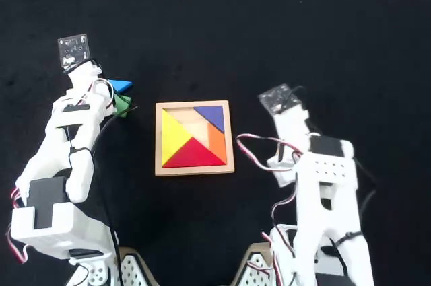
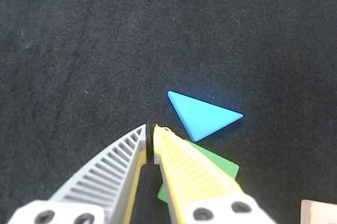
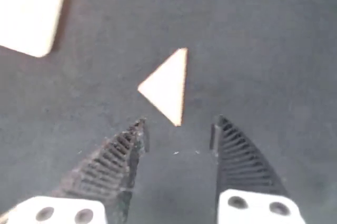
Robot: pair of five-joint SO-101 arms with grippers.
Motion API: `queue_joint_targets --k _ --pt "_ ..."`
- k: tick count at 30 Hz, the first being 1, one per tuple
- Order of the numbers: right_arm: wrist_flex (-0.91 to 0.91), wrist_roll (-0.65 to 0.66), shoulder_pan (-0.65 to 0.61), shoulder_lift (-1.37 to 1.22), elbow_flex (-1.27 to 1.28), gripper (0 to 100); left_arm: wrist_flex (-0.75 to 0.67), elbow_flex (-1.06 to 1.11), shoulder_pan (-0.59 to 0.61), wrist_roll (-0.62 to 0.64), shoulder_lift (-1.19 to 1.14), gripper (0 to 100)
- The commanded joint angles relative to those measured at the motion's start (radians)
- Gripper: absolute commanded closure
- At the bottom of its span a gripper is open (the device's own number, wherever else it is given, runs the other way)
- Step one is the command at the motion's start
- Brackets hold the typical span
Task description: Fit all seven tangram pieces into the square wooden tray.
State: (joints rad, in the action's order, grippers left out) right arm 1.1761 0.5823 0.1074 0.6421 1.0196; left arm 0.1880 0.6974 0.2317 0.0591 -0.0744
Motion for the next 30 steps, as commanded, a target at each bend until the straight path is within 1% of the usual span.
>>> queue_joint_targets --k 1,6,11,19,22,28,30 --pt "0.031 0.005 -0.055 -0.084 -0.061 78.6 -0.002 -0.059 -0.01 0.009 0.005 96" --pt "-0.002 -0.021 -0.057 -0.26 -0.139 78.3 -0.002 -0.059 -0.01 0.009 0.005 96" --pt "-0.11 -0.021 -0.057 -0.366 -0.143 70.4 -0.002 -0.059 -0.01 0.009 0.005 96" --pt "-0.141 -0.023 -0.063 -0.383 -0.147 70.5 -0.002 -0.059 -0.012 0.009 0.005 96" --pt "-0.15 -0.061 -0.063 -0.383 -0.147 70.5 -0.002 -0.059 -0.012 0.009 0.005 96" --pt "-0.235 -0.126 -0.064 -0.384 -0.142 70.8 -0.002 -0.054 -0.007 0.009 0.005 96" --pt "-0.242 -0.124 -0.077 -0.384 -0.137 74.3 -0.002 -0.054 -0.007 0.009 0.005 96"
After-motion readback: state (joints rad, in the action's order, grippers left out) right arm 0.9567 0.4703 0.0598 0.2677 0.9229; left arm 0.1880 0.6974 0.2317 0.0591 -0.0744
